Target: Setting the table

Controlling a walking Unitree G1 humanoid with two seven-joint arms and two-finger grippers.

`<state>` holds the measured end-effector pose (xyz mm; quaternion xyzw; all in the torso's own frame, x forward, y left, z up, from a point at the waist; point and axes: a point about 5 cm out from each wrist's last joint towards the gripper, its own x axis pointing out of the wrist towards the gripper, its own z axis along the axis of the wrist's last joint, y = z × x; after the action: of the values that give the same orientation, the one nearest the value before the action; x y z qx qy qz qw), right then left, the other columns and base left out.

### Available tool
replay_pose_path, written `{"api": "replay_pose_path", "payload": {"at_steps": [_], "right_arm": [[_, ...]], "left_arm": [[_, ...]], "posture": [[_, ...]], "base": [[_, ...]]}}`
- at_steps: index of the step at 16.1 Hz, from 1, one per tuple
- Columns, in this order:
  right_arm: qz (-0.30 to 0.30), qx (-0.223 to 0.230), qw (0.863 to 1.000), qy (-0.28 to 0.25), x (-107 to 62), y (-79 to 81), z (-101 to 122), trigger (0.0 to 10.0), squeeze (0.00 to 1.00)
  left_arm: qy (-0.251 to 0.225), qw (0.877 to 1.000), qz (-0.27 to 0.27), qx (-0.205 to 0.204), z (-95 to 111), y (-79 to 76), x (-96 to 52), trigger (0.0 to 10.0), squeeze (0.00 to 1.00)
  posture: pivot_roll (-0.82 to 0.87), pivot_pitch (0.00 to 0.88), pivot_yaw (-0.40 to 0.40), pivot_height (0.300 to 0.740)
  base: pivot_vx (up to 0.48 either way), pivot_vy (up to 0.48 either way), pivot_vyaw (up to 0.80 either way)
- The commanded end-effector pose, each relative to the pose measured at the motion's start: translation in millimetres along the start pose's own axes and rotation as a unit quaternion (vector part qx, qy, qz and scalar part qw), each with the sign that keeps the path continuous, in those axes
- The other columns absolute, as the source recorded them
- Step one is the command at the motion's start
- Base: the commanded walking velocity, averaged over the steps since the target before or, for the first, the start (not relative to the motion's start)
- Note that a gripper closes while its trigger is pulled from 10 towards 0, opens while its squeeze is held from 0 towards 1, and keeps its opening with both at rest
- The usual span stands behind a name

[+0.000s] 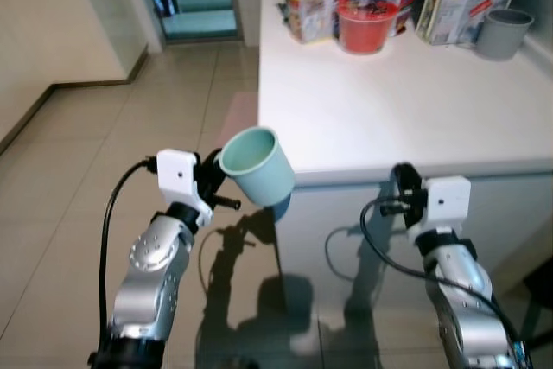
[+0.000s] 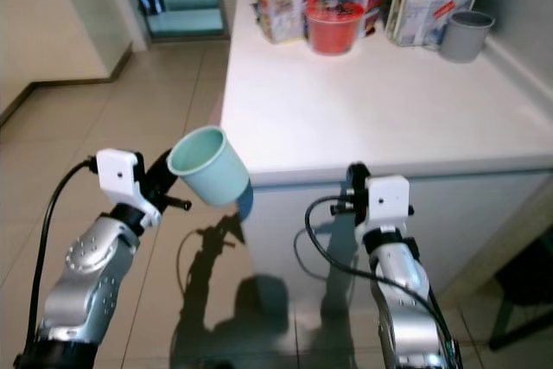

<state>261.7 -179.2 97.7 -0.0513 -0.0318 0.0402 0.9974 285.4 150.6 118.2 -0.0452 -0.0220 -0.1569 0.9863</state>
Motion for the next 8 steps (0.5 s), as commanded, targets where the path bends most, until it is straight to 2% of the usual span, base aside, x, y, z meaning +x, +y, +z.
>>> {"api": "replay_pose_path", "payload": {"at_steps": [1, 5, 8], "right_arm": [[0.002, 0.004, 1.0, 0.018, -3.5, 2.4, -7.3, 10.0, 0.0], [0.002, 0.005, 1.0, 0.021, -3.9, 3.4, -8.9, 10.0, 0.0], [0.004, 0.003, 1.0, 0.024, -4.0, 3.7, -10.7, 10.0, 0.0]], "left_arm": [[0.014, 1.0, 0.0, 0.003, -4.5, 2.8, -1.0, 0.0, 0.0], [0.012, 1.0, -0.009, 0.024, -3.7, 1.0, 1.0, 0.0, 0.0], [0.02, 0.999, -0.008, 0.03, -6.1, 0.6, 2.6, 0.0, 0.0]], "posture": [[-0.04, 0.0, 0.106, 0.74], [-0.05, 0.0, 0.103, 0.74], [-0.04, 0.0, 0.101, 0.74]], "base": [[0.0, 0.0, 0.0], [0.0, 0.0, 0.0], [0.0, -0.43, 0.0]]}}
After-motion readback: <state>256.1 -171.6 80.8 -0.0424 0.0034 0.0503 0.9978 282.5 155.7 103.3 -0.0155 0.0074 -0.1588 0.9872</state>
